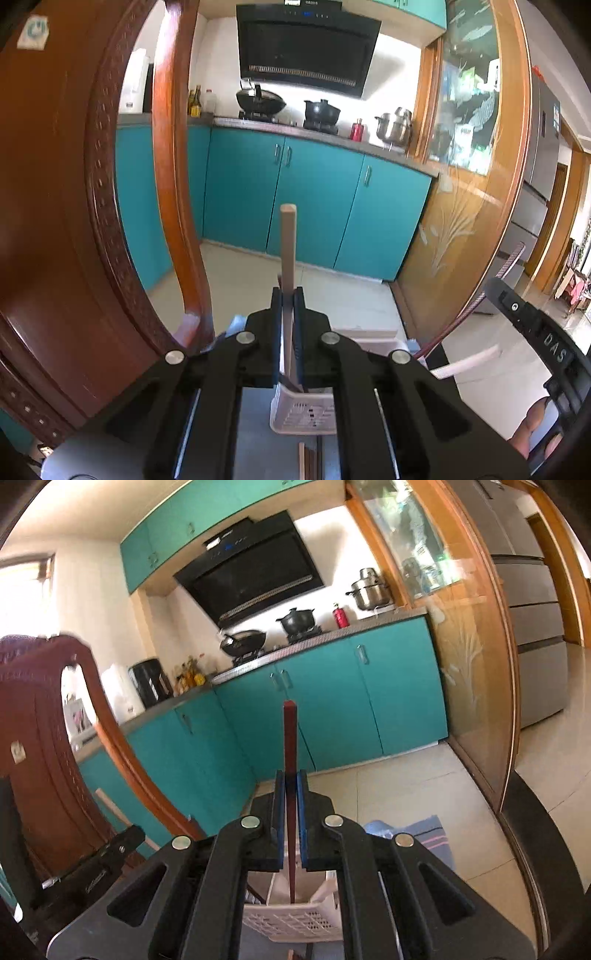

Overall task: Organize utensils
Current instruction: 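Lift both chopsticks and drop them into the white utensil holder, opening both tools, then move both open tools back down to the remaining chopsticks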

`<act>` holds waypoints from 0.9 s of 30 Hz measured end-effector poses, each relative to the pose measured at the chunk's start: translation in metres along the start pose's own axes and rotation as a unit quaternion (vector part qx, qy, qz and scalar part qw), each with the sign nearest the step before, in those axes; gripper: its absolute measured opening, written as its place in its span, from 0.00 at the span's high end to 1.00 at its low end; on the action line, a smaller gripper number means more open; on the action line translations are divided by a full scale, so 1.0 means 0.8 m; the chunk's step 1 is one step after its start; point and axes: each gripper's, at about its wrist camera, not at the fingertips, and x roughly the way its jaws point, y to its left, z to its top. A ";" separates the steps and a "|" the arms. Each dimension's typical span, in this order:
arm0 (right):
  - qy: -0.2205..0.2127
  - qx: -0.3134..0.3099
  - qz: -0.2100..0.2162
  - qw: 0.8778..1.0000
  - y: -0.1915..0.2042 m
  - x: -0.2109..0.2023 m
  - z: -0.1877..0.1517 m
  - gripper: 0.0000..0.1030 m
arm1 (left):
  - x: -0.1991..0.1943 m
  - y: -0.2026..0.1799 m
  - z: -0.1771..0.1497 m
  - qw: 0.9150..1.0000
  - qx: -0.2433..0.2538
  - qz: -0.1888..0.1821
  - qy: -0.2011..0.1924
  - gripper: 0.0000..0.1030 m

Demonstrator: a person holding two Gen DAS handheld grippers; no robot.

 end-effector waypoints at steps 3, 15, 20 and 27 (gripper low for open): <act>0.007 -0.021 -0.003 1.000 0.006 -0.002 -0.011 0.93 | 0.005 -0.003 -0.009 1.000 0.005 0.000 0.009 0.93; -0.019 -0.051 -0.009 0.999 0.006 -0.051 -0.019 0.57 | -0.026 -0.004 -0.028 0.999 0.022 -0.022 -0.006 0.80; -0.037 -0.069 0.006 0.997 0.006 -0.089 -0.027 0.52 | -0.053 0.001 -0.035 0.999 0.024 -0.033 -0.015 0.71; 0.131 -0.128 0.124 0.975 0.021 -0.063 -0.102 0.52 | -0.064 0.014 -0.059 0.999 0.034 -0.014 0.007 0.70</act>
